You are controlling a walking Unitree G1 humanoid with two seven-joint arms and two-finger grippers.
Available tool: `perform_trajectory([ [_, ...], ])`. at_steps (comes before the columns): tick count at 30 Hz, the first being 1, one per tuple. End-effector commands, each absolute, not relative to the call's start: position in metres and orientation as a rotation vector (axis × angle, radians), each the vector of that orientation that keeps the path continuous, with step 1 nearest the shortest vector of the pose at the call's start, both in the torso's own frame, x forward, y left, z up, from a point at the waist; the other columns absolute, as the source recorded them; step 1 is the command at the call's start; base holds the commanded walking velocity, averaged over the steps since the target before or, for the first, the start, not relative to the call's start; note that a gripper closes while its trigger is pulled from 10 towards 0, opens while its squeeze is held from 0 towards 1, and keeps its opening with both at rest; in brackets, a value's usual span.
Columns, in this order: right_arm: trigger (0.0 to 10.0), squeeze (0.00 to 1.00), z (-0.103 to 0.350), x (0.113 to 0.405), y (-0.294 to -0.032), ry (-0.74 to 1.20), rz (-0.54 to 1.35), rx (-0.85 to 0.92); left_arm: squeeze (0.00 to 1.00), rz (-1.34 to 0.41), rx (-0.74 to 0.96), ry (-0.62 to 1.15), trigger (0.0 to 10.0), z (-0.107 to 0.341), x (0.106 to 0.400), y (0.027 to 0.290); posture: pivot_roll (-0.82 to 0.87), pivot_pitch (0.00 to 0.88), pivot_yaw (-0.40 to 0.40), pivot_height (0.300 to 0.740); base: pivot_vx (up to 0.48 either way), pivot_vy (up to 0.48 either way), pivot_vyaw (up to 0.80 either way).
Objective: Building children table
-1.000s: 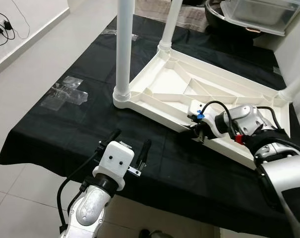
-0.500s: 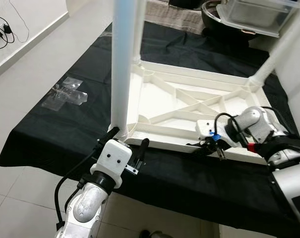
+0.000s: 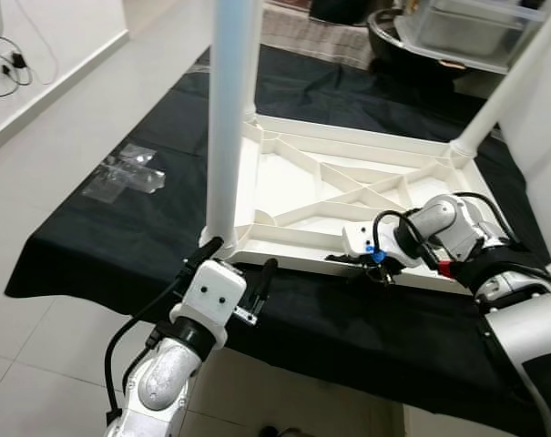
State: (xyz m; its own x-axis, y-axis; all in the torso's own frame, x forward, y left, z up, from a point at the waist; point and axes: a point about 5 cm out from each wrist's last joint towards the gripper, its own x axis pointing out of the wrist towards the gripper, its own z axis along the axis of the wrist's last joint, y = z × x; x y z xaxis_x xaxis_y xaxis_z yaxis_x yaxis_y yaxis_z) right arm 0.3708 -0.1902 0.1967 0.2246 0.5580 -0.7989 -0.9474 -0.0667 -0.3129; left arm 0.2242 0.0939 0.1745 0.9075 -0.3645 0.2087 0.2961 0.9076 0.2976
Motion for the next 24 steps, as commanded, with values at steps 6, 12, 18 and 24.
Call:
perform_trajectory([
  [6,10.0,0.00,0.215,0.372,-0.203,0.397,1.259,-0.787,0.00,-0.411,0.246,-0.191,10.0,0.154,0.212,0.087,0.05,0.098,-0.129,0.740,0.000,0.000,0.00],
  [12,10.0,0.00,0.231,0.374,-0.215,0.253,1.177,-0.449,0.00,-0.496,0.227,-0.140,10.0,0.143,0.204,0.082,0.05,0.087,-0.121,0.740,0.000,0.000,0.00],
  [18,10.0,0.00,0.225,0.375,-0.214,0.117,1.092,-0.082,0.00,-0.525,0.228,-0.113,10.0,0.136,0.206,0.082,0.06,0.067,-0.105,0.740,0.000,0.000,0.00],
  [24,10.0,0.00,0.202,0.363,-0.189,0.069,1.233,0.088,0.00,-0.517,0.239,-0.099,10.0,0.130,0.208,0.086,0.06,0.055,-0.095,0.740,0.000,0.000,0.00],
])
